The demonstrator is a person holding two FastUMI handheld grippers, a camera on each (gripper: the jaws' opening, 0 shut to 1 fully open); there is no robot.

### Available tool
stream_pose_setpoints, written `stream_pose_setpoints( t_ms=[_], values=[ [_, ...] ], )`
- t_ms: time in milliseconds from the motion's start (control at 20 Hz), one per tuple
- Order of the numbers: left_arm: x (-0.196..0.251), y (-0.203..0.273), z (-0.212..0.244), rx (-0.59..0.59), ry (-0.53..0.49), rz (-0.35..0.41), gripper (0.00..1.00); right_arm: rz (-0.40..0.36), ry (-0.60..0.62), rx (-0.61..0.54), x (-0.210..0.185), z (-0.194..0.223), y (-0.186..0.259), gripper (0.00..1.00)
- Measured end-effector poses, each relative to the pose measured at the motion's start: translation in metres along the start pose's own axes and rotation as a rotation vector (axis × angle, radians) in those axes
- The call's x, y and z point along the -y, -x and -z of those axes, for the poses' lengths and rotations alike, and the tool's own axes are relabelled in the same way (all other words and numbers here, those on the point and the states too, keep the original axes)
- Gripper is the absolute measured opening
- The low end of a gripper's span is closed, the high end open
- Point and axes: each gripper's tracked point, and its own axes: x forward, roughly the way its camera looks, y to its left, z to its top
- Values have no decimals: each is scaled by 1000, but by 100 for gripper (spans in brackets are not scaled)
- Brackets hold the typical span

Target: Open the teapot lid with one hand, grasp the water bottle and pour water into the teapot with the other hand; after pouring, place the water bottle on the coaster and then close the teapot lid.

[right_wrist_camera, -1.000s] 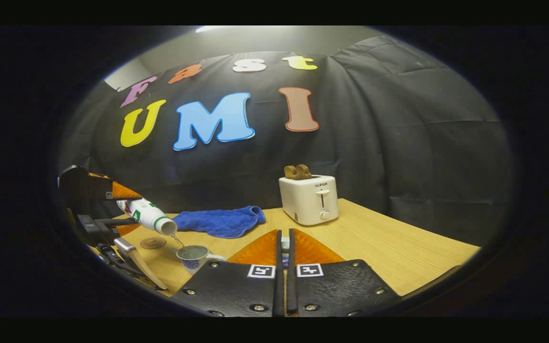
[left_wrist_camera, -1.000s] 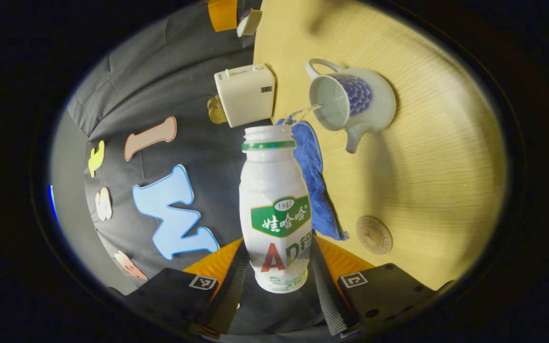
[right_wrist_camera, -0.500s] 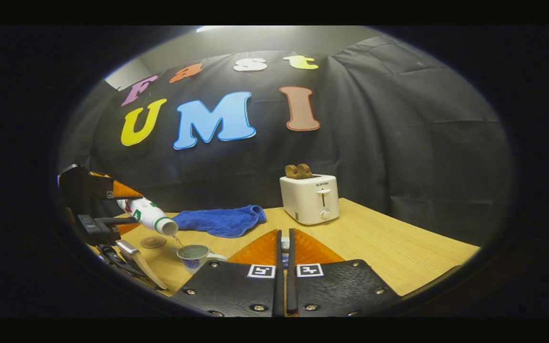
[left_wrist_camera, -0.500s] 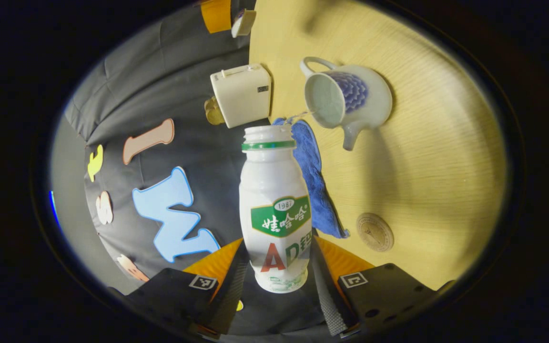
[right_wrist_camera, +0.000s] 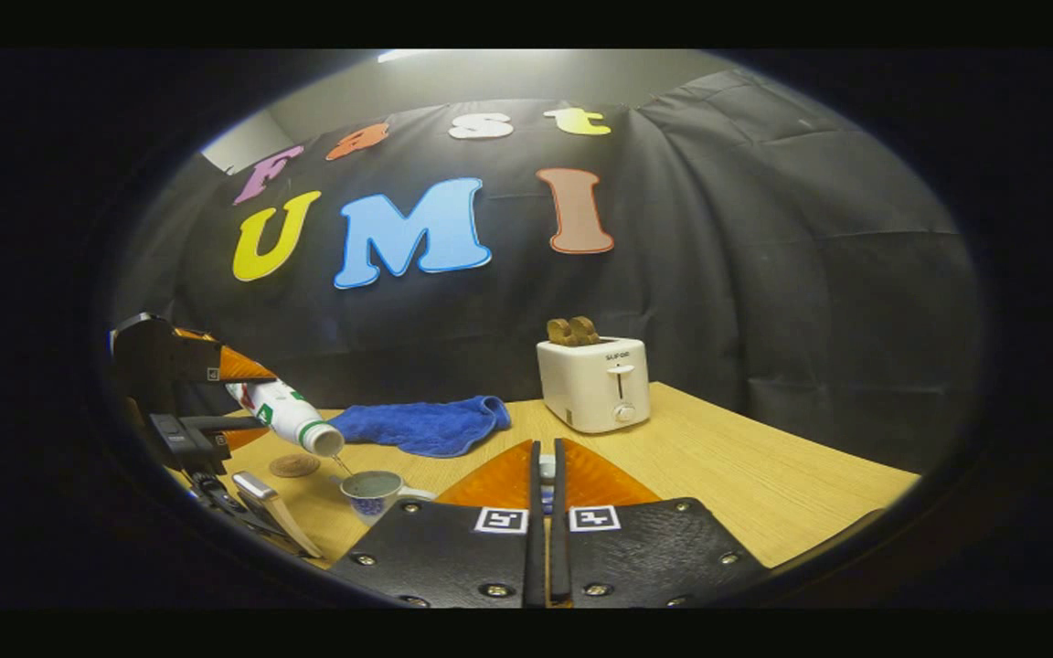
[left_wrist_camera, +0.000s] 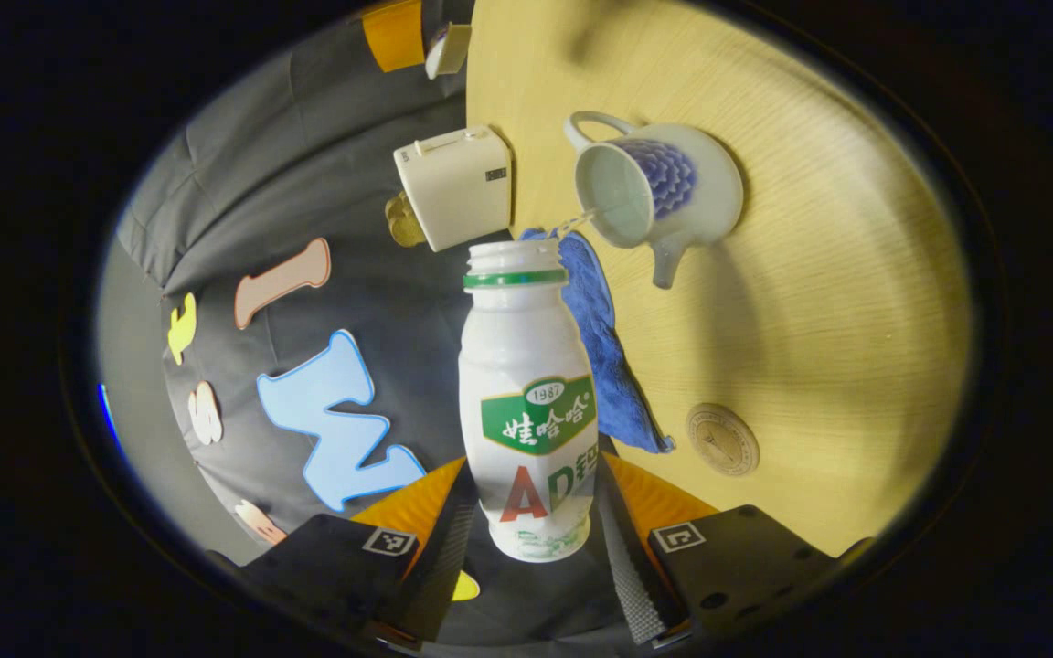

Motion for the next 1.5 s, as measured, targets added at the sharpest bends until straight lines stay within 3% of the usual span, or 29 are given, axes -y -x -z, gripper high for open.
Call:
stream_pose_setpoints(
  t_ms=[50,100,300,350,400,550,650,950,1000,1100,1150,1200,1300,1400,1500],
  values=[
    [-1,0,1,0,-7,-2,78,2,1,0,1,0,0,2],
    [0,0,1,-1,-16,-6,84,4,0,0,1,0,0,2],
    [1,0,1,0,-39,-14,84,7,1,5,2,-1,1,2],
    [1,1,1,1,-43,-16,73,7,1,4,2,-1,0,2],
    [0,1,0,1,-49,-20,79,6,0,4,2,-2,0,2],
    [2,3,-3,5,-68,-28,79,8,0,7,3,-2,1,2],
    [2,4,-4,5,-81,-30,84,9,-2,9,3,-2,1,2],
    [2,4,-3,4,-114,-42,84,10,0,11,3,-3,1,2],
    [0,3,-2,5,-121,-45,78,10,-1,11,4,-3,1,2],
    [1,4,-3,6,-132,-49,78,12,-3,12,4,-4,2,2],
    [1,4,-4,6,-137,-48,84,13,-4,13,5,-3,2,2],
    [0,4,-4,7,-141,-49,73,12,-4,13,5,-3,2,2],
    [0,5,-4,8,-152,-55,84,13,-4,13,5,-4,2,2],
    [0,4,-4,8,-157,-54,84,14,-4,14,5,-4,2,2],
    [-1,4,-3,8,-164,-59,78,14,-7,13,6,-4,2,2]
  ],
)
